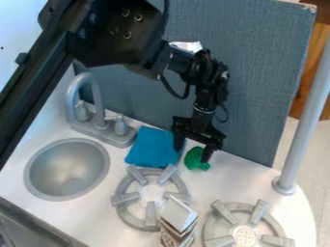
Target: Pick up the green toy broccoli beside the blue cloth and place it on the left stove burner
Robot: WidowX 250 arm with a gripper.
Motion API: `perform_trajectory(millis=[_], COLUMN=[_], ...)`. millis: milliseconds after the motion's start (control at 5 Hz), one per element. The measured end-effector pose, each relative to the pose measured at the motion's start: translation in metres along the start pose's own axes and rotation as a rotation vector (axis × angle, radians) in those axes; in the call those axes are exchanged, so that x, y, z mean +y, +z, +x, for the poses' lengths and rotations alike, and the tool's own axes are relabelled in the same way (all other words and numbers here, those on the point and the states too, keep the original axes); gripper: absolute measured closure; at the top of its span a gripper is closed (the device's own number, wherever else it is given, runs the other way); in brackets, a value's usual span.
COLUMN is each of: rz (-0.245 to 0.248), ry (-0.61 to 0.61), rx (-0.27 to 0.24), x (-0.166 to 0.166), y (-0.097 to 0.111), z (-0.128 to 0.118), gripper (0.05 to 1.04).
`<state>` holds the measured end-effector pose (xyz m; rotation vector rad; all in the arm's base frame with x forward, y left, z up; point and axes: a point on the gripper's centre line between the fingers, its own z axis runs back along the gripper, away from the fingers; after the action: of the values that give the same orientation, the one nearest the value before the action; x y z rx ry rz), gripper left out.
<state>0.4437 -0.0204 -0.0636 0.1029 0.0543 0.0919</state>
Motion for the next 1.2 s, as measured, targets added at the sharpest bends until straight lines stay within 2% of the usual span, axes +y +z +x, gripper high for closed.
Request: perform_trajectory(millis=[400, 600, 800, 1000, 1200], rz=[0.007, 0.012, -0.015, -0.042, -0.080], ry=[0.025, 0.031, 0.040, 0.033, 0.043], rx=[0.033, 0.049, 0.073, 0.084, 0.092], x=[-0.004, -0.005, -0.008, -0.010, -0.004], y=[-0.022, -0.023, -0.019, -0.019, -0.009], z=[0.007, 0.012, 0.012, 0.010, 0.008], gripper=[0.083, 0.127, 0.289, 0.355, 0.404])
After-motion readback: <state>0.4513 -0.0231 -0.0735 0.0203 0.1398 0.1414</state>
